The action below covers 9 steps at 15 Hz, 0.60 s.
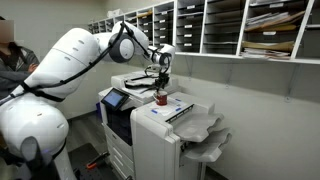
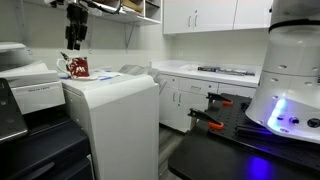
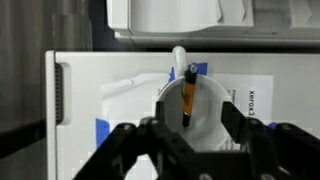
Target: Take the pen out of the mug
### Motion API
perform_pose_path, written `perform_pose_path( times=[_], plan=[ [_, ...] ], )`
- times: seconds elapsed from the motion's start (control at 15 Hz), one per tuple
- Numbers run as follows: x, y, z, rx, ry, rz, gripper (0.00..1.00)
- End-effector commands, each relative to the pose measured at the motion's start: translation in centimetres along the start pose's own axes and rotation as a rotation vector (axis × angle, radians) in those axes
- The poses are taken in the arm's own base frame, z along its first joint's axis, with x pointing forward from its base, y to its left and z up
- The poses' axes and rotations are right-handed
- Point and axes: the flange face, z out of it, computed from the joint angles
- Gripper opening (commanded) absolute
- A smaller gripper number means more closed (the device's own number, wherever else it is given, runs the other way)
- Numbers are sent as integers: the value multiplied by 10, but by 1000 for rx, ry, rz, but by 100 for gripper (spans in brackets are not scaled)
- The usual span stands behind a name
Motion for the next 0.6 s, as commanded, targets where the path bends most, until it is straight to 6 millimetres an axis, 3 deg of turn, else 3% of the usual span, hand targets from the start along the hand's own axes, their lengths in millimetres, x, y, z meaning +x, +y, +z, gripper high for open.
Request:
perform_pose_path(
  times=[0.0, 0.4, 0.53],
  plan=[
    [-5, -11, 4, -4, -72, 183, 58],
    [-3, -13, 14, -2, -70, 211, 47],
    [0, -14, 15, -8, -76, 207, 53]
  ],
)
